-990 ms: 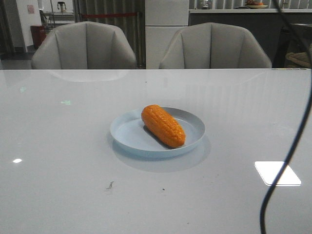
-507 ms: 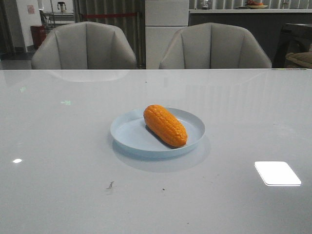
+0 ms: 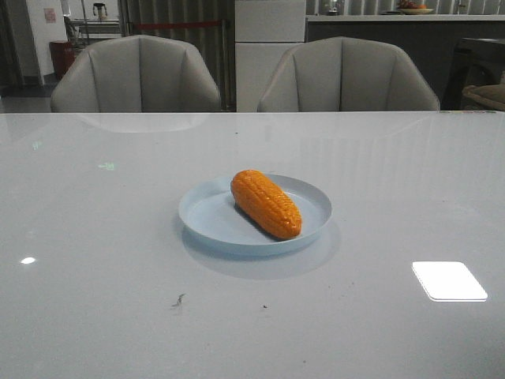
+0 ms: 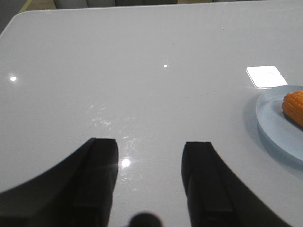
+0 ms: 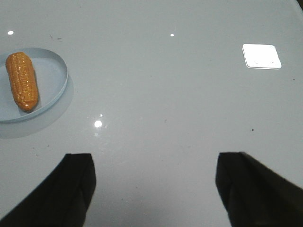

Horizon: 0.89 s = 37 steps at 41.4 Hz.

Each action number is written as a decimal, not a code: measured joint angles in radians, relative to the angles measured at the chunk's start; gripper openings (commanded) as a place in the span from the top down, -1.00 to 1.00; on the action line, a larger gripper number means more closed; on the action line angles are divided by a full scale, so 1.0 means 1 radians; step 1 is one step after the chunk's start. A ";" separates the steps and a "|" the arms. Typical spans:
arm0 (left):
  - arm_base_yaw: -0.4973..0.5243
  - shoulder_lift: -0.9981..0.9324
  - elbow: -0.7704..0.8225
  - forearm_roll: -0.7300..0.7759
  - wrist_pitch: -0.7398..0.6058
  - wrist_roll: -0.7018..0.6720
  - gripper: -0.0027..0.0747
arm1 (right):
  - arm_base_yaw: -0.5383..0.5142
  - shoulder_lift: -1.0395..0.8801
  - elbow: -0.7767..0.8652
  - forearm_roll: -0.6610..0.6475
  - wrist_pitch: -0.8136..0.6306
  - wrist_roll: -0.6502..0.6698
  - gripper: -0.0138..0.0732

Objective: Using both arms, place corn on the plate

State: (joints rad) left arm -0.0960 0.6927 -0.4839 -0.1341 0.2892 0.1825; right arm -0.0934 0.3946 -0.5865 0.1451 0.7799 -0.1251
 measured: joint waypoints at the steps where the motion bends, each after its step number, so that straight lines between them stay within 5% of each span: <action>1: 0.000 0.000 0.000 0.000 0.000 0.000 -0.05 | 0.000 0.000 0.000 0.000 0.000 0.000 -0.75; 31: 0.000 0.000 0.000 0.000 -0.004 0.000 -0.05 | 0.000 0.000 0.000 0.000 0.000 0.000 -0.75; 37: 0.000 -0.015 0.000 0.000 -0.004 0.000 0.29 | 0.000 0.000 0.000 0.000 0.000 0.000 -0.75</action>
State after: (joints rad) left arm -0.0960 0.6782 -0.4839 -0.1341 0.2847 0.1825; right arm -0.0934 0.3946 -0.5865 0.1451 0.7799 -0.1251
